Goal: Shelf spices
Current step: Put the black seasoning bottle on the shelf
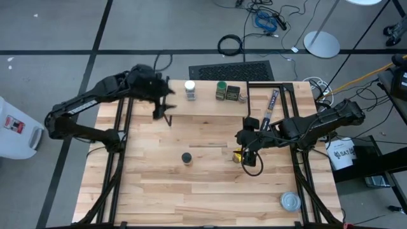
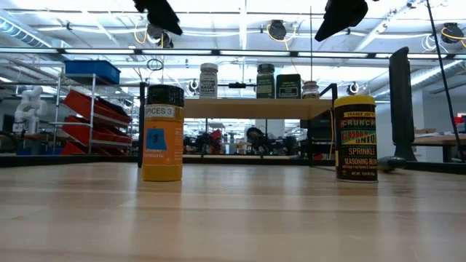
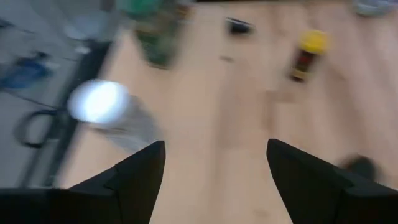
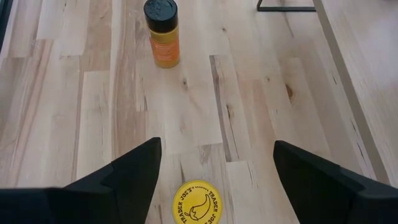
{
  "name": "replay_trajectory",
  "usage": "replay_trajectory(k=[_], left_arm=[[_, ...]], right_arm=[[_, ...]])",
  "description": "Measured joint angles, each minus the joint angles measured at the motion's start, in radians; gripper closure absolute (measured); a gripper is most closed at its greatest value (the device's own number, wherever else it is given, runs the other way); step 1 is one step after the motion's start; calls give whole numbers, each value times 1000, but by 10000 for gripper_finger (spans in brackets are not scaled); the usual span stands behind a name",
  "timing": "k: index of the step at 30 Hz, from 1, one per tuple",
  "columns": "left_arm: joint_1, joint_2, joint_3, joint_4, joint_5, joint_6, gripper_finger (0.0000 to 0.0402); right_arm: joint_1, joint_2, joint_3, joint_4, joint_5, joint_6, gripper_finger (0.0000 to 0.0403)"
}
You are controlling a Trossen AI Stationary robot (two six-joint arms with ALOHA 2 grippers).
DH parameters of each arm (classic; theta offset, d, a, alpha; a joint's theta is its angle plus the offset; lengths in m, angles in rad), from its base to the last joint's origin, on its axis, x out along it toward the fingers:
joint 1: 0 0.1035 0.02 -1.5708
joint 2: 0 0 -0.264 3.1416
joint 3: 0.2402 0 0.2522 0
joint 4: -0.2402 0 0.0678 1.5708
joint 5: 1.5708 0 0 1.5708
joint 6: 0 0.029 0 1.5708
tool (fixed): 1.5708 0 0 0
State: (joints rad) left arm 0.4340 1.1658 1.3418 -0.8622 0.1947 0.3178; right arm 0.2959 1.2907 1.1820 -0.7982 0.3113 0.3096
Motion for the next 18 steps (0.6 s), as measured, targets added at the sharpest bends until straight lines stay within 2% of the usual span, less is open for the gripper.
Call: replay_trajectory(k=[8,13,18], left_arm=[[-297,-13,-38,-115,4,-281,111],[-509,9,-116,-33,-127,-427,111],[-666,64,-204,38,-229,-623,111]], right_arm=[[0,0,0,0,1,-8,105],[0,0,0,3,1,-8,105],[0,0,0,13,1,-18,105]])
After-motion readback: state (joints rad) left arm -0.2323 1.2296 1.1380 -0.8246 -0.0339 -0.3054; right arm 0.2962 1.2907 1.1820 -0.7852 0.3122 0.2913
